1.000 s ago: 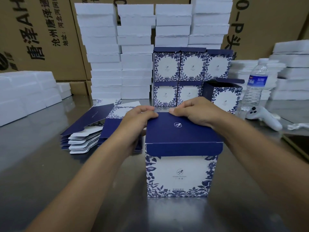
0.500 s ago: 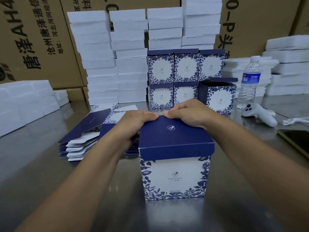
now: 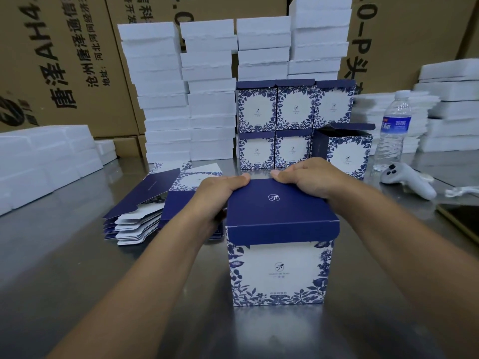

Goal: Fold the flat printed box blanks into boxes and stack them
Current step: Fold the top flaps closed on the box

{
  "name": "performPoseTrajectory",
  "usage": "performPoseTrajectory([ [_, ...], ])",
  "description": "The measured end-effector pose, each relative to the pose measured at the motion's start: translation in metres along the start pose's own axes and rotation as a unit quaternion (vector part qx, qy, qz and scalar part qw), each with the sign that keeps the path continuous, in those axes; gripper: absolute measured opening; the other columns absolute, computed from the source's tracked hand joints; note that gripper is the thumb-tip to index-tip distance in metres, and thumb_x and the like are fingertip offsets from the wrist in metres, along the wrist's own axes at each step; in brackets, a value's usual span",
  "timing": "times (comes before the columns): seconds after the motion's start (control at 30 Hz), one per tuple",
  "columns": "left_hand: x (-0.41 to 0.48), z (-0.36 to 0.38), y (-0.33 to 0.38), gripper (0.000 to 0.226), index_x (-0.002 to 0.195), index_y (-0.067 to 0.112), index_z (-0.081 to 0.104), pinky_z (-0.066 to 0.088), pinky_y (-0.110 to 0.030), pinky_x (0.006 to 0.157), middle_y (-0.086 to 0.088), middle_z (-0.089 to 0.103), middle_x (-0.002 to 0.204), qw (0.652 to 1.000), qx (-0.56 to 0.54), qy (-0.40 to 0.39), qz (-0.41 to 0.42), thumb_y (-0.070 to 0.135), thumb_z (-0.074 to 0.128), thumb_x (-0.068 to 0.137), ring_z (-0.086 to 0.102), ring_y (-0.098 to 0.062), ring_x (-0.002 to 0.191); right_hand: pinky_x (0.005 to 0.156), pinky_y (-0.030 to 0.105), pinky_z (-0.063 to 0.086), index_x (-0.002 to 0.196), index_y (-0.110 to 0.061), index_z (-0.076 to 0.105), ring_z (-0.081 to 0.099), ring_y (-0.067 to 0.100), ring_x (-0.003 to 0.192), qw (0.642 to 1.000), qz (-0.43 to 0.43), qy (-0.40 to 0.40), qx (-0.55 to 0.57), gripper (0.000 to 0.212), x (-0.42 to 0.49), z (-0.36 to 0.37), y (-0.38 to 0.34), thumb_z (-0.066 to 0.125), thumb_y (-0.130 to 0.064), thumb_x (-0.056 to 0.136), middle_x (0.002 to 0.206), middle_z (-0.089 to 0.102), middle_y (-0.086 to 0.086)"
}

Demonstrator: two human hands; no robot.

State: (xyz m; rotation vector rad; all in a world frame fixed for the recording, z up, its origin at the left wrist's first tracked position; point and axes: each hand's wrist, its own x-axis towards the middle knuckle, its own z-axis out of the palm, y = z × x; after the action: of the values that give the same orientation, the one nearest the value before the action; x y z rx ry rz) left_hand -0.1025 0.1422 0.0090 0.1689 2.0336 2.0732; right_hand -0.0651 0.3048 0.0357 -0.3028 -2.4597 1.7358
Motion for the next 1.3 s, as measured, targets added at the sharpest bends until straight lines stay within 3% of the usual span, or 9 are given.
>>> performPoseTrajectory([
  [0.17, 0.0, -0.001, -0.003, 0.016, 0.086, 0.012, 0.063, 0.045, -0.034, 0.077, -0.011, 0.066, 0.084, 1.0, -0.01, 0.015, 0.01, 0.028, 0.066, 0.087, 0.06, -0.026, 0.076, 0.035, 0.013, 0.039, 0.067, -0.012, 0.066, 0.058, 0.009, 0.035, 1.0, -0.001, 0.005, 0.018, 0.022, -0.002, 0.001, 0.0, 0.072, -0.026, 0.083, 0.046, 0.064, -0.002],
  [0.37, -0.002, -0.002, -0.01, 0.021, 0.072, 0.017, 0.064, 0.047, -0.022, 0.055, 0.002, 0.067, 0.059, 0.999, -0.039, 0.02, 0.032, 0.027, 0.061, 0.09, 0.062, -0.011, 0.049, 0.035, 0.014, 0.041, 0.075, -0.01, 0.068, 0.059, 0.01, 0.037, 1.0, 0.0, 0.007, 0.021, 0.02, -0.001, 0.001, 0.001, 0.072, -0.028, 0.083, 0.048, 0.065, -0.001],
  [0.53, -0.002, -0.001, -0.008, 0.023, 0.069, 0.017, 0.058, 0.043, -0.025, 0.057, -0.005, 0.059, 0.069, 0.998, -0.012, 0.028, 0.064, 0.025, 0.061, 0.09, 0.056, -0.02, 0.061, 0.046, 0.022, 0.052, 0.085, -0.01, 0.073, 0.064, 0.011, 0.045, 1.0, 0.01, 0.001, 0.016, 0.024, 0.001, -0.001, 0.004, 0.074, -0.033, 0.08, 0.063, 0.072, 0.001],
  [0.67, -0.002, -0.002, -0.009, 0.02, 0.074, 0.016, 0.056, 0.042, -0.029, 0.063, -0.009, 0.058, 0.076, 0.997, -0.011, 0.019, 0.071, 0.026, 0.061, 0.09, 0.055, -0.022, 0.073, 0.056, 0.026, 0.053, 0.089, -0.009, 0.072, 0.065, 0.015, 0.053, 0.999, 0.036, -0.005, 0.036, 0.029, 0.003, -0.007, 0.009, 0.073, -0.037, 0.08, 0.067, 0.072, 0.002],
  [0.83, -0.003, -0.002, -0.01, 0.02, 0.077, 0.013, 0.062, 0.047, -0.024, 0.057, -0.007, 0.065, 0.073, 0.998, -0.024, 0.012, 0.063, 0.027, 0.06, 0.091, 0.061, -0.021, 0.066, 0.07, 0.034, 0.051, 0.089, -0.01, 0.067, 0.062, 0.021, 0.064, 0.994, 0.058, -0.025, 0.091, 0.025, 0.005, -0.011, 0.017, 0.069, -0.035, 0.083, 0.072, 0.067, 0.007],
  [0.97, -0.008, 0.0, -0.012, 0.027, 0.071, 0.015, 0.064, 0.045, -0.015, 0.045, -0.003, 0.064, 0.061, 0.997, -0.053, 0.021, 0.052, 0.031, 0.06, 0.091, 0.059, -0.016, 0.053, 0.069, 0.035, 0.049, 0.092, -0.009, 0.066, 0.06, 0.021, 0.063, 0.993, 0.056, -0.021, 0.103, 0.027, 0.005, -0.009, 0.018, 0.069, -0.035, 0.083, 0.074, 0.065, 0.008],
  [1.17, -0.008, 0.0, -0.011, 0.026, 0.071, 0.015, 0.062, 0.044, -0.016, 0.047, -0.004, 0.062, 0.065, 0.997, -0.051, 0.03, 0.055, 0.03, 0.059, 0.092, 0.057, -0.017, 0.055, 0.061, 0.03, 0.051, 0.085, -0.009, 0.069, 0.062, 0.018, 0.056, 0.992, 0.049, -0.007, 0.117, 0.028, 0.004, -0.01, 0.02, 0.072, -0.037, 0.081, 0.066, 0.067, 0.005],
  [1.3, -0.007, 0.0, -0.01, 0.019, 0.082, 0.013, 0.063, 0.045, -0.023, 0.057, -0.008, 0.063, 0.074, 0.997, -0.034, 0.032, 0.056, 0.029, 0.059, 0.092, 0.058, -0.02, 0.066, 0.048, 0.022, 0.049, 0.077, -0.013, 0.067, 0.063, 0.013, 0.047, 0.989, 0.047, 0.003, 0.142, 0.027, 0.002, -0.012, 0.027, 0.066, -0.038, 0.085, 0.056, 0.066, 0.0],
])
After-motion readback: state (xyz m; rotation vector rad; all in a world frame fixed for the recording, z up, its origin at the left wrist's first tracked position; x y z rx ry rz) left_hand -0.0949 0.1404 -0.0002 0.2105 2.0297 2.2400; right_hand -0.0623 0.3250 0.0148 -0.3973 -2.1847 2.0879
